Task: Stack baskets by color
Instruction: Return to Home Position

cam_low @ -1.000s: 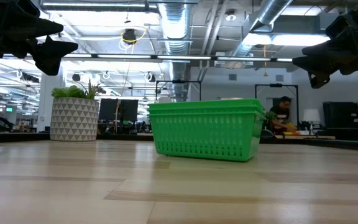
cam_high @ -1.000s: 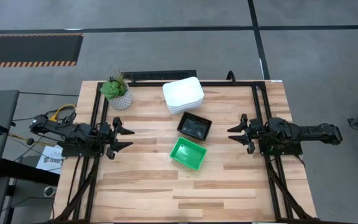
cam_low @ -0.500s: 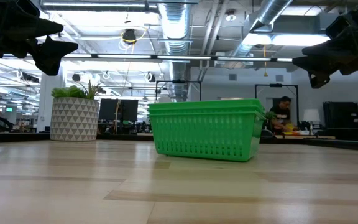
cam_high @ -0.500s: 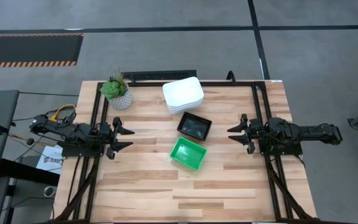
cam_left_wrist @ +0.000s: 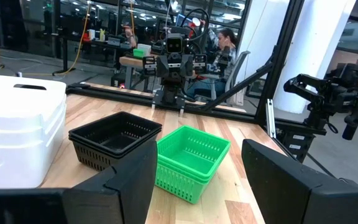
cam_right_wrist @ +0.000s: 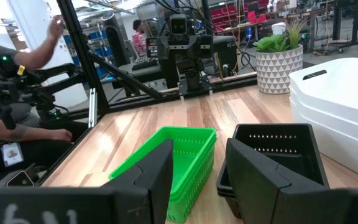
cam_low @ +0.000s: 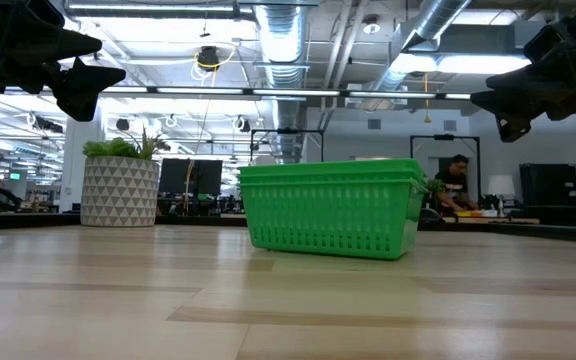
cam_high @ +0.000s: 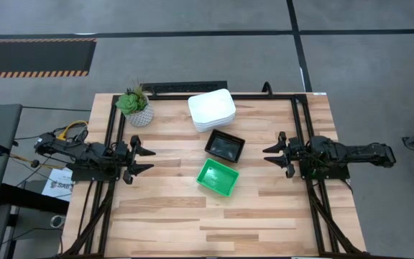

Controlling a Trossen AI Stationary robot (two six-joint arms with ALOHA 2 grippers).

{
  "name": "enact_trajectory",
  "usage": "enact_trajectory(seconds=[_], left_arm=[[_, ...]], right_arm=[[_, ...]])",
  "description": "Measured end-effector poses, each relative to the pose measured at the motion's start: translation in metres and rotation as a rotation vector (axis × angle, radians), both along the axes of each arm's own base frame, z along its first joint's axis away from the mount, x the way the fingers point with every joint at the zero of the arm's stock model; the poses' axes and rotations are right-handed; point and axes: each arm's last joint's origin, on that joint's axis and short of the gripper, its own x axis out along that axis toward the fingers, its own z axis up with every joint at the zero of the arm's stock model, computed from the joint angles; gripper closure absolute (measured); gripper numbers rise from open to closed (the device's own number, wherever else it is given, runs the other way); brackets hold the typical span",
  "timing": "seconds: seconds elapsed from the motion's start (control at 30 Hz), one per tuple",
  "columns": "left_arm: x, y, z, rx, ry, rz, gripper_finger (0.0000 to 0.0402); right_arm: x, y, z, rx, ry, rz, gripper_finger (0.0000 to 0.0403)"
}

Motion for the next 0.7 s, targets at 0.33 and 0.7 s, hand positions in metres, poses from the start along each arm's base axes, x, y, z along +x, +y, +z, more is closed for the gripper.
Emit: enact_trajectory(seconds=[0.33, 0.7], left_arm=[[0.0000, 0.0000, 0.0000, 0.000, 0.000, 0.000, 0.0178], [0.0000, 0.0000, 0.0000, 0.000, 0.000, 0.000, 0.0178]], right_arm=[[0.0000, 0.0000, 0.0000, 0.000, 0.000, 0.000, 0.0230], [0.0000, 0.0000, 0.0000, 0.000, 0.000, 0.000, 0.0233]])
